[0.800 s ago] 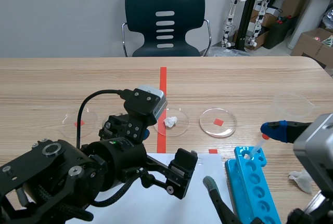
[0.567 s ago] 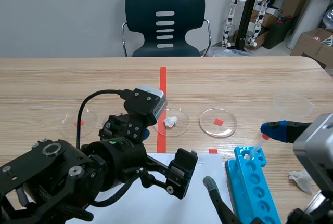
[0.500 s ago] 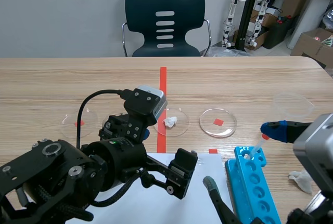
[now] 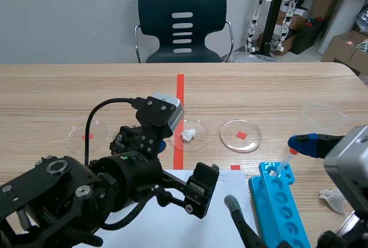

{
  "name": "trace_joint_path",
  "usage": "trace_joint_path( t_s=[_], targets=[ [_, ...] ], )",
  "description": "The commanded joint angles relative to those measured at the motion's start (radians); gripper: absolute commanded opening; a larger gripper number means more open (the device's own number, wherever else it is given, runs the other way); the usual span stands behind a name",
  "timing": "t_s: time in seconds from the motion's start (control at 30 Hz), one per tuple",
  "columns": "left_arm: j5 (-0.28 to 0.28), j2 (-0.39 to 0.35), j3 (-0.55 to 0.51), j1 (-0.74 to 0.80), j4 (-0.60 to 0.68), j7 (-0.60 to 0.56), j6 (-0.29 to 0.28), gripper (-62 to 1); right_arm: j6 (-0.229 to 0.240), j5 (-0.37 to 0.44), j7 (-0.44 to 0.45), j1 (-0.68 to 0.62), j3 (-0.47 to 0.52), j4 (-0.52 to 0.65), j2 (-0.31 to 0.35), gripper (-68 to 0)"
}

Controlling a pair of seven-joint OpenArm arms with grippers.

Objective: Return to the home posture

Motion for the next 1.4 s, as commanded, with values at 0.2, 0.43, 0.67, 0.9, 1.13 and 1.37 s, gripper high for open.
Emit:
trace_joint_path(
  t_s=[0.2, 0.43, 0.67, 0.9, 1.13, 1.37],
  targets=[
    [-0.001, -0.075, -0.056, 0.105, 0.049, -0.122, -0.024, 1.4, 0.000, 0.011, 0.015, 0.007, 0.010, 0.008, 0.011, 0.4],
    [0.005, -0.114, -0.201, 0.207, 0.146, -0.196, -0.136, 1.4, 0.000, 0.011, 0.015, 0.007, 0.010, 0.008, 0.011, 0.4],
    [0.009, -0.114, -0.416, 0.349, 0.221, -0.296, -0.344, 1.4, 0.000, 0.011, 0.015, 0.007, 0.010, 0.008, 0.011, 0.4],
    [0.010, -0.113, -0.588, 0.491, 0.311, -0.346, -0.393, 1.4, 0.000, 0.011, 0.015, 0.007, 0.010, 0.008, 0.011, 0.4],
    [0.029, -0.105, -0.700, 0.595, 0.385, -0.387, -0.415, 1.4, 0.000, 0.011, 0.015, 0.007, 0.010, 0.008, 0.011, 0.4],
    [0.037, -0.105, -0.746, 0.670, 0.409, -0.401, -0.415, 1.4, 0.000, 0.011, 0.015, 0.007, 0.010, 0.008, 0.011, 0.4]
  ],
)
